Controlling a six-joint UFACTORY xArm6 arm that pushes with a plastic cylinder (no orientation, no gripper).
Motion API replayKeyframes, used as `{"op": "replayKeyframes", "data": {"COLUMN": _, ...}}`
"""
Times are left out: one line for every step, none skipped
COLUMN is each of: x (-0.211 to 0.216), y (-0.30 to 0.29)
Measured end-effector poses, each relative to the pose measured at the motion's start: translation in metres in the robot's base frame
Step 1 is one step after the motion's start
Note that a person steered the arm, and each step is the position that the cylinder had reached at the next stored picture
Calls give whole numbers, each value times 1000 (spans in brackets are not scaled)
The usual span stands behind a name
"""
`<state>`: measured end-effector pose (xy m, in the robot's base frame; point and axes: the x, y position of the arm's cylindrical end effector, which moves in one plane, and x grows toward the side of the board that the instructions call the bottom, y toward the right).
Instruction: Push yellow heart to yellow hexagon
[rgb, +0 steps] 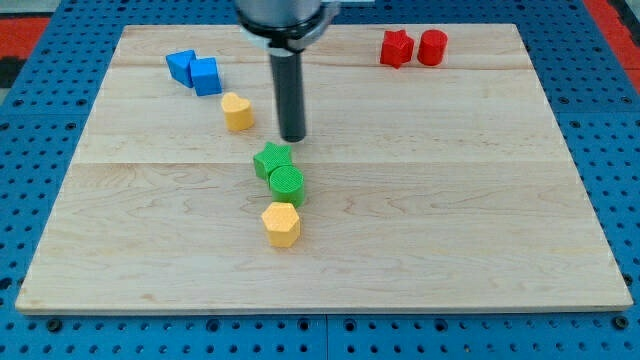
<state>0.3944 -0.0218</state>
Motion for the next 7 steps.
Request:
{"op": "replayKeyframes", "data": {"x": -18, "y": 20}}
{"op": "replayKeyframes", "data": {"x": -51, "y": -17}}
{"op": "replayKeyframes", "data": {"x": -45, "y": -79}}
{"op": "replayKeyframes", "data": {"x": -41, "y": -131}}
{"op": "replayKeyframes", "data": {"x": -24, "y": -169}}
{"op": "replayKeyframes", "data": {"x": 4, "y": -175}}
{"op": "replayKeyframes", "data": {"x": -1, "y": -174}}
